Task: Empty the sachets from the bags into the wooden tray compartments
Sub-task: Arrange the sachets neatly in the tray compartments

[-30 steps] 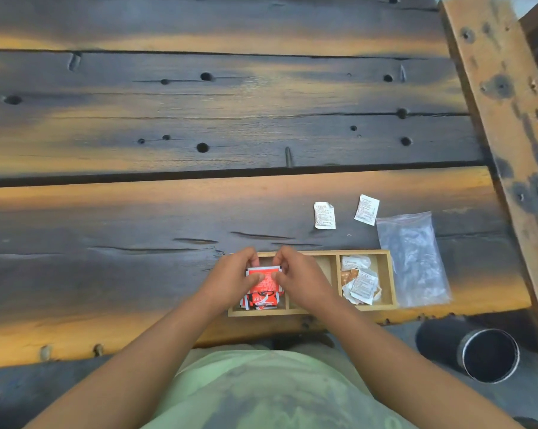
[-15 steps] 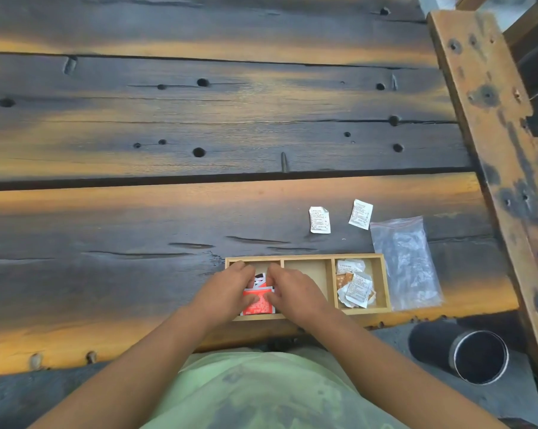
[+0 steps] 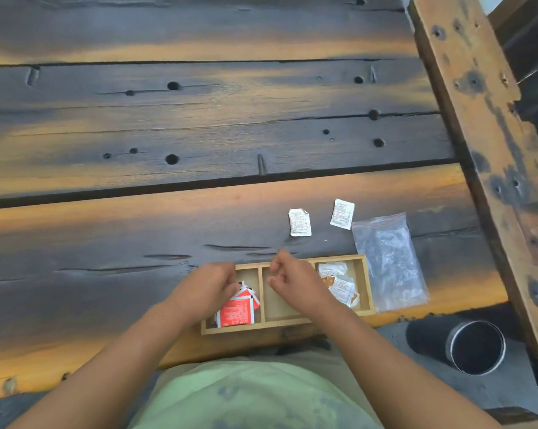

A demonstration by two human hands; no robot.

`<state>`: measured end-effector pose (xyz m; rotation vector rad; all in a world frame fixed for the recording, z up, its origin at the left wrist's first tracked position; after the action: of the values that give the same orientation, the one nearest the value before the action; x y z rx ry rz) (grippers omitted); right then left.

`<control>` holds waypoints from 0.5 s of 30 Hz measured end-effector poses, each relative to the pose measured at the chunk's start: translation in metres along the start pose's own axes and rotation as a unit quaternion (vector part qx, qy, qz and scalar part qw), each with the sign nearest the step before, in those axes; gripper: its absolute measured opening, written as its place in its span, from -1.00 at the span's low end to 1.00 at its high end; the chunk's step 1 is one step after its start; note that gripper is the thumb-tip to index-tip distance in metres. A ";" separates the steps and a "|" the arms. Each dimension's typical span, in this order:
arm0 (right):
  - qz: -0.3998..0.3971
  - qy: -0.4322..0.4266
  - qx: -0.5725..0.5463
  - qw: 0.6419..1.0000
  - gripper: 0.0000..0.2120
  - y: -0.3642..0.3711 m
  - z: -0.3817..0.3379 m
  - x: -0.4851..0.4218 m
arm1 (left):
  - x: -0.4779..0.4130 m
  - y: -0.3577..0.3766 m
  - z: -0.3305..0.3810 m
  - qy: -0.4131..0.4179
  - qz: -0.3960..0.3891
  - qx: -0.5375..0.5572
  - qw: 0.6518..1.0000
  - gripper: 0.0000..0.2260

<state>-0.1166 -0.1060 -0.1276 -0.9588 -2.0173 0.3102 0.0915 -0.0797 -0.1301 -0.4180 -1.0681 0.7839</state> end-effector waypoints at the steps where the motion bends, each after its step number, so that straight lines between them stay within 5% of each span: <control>1: 0.002 -0.001 -0.008 1.000 -0.90 -0.009 0.006 -0.001 | -0.003 -0.002 0.003 -0.008 0.006 -0.002 1.000 -0.84; 15: 0.059 0.055 -0.052 0.995 -0.94 -0.094 0.064 -0.051 | -0.099 -0.019 0.088 -0.040 0.060 0.106 0.992 -0.97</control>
<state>-0.1989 -0.1982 -0.1466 -1.1380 -1.8966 0.2125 -0.0052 -0.1716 -0.1401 -0.2731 -1.0289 1.0182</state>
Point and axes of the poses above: each hand's wrist, its own x-axis away from the middle knuckle, its own y-axis out of the palm, z = x × y, the point moved 1 cm from there along -x, towards the middle knuckle, and after that the axes turned 5 degrees about -z, right-handed, at the moved point
